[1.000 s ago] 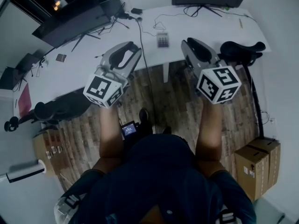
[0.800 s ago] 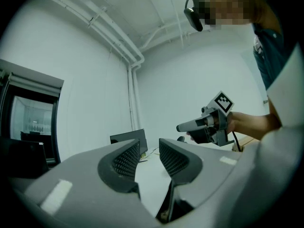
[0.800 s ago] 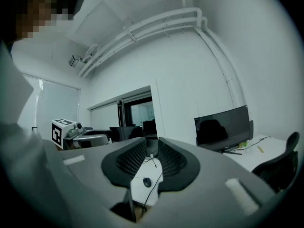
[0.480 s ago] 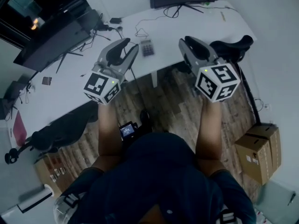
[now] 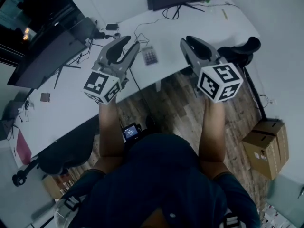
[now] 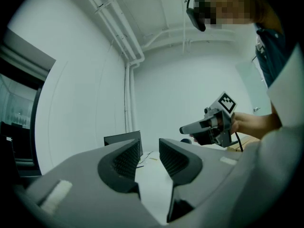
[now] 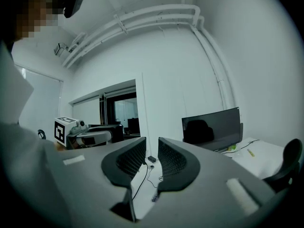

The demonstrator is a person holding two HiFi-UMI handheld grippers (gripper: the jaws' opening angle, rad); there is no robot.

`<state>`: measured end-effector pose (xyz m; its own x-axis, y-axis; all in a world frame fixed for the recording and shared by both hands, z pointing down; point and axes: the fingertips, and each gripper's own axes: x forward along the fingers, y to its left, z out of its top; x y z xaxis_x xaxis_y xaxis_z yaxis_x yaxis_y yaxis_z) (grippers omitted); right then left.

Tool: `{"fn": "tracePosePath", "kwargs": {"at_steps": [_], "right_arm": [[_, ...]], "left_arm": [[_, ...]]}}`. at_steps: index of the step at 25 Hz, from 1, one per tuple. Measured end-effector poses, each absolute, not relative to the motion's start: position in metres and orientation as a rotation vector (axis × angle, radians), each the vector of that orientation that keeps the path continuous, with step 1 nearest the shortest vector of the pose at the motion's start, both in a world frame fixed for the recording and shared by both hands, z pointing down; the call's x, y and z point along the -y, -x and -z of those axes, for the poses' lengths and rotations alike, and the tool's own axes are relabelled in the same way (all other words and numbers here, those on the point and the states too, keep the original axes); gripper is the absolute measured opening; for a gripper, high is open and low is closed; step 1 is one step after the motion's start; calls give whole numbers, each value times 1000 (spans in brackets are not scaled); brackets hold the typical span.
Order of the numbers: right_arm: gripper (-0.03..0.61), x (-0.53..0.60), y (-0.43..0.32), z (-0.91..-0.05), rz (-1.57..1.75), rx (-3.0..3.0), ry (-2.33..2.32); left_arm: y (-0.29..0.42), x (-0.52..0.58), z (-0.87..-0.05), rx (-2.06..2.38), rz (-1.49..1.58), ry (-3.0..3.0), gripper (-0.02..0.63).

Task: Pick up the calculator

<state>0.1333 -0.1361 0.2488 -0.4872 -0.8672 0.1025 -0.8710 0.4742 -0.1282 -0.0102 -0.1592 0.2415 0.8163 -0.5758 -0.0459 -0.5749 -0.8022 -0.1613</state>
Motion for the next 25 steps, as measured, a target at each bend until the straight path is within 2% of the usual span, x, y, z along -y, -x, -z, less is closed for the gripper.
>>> {"fn": "tracePosePath", "kwargs": {"at_steps": [13, 25], "right_arm": [[63, 192, -116, -252, -262, 2616, -1643], [63, 250, -79, -250, -239, 2643, -1515]], "left_arm": [[27, 222, -242, -832, -24, 2867, 126], [72, 264, -241, -971, -85, 2839, 126]]}}
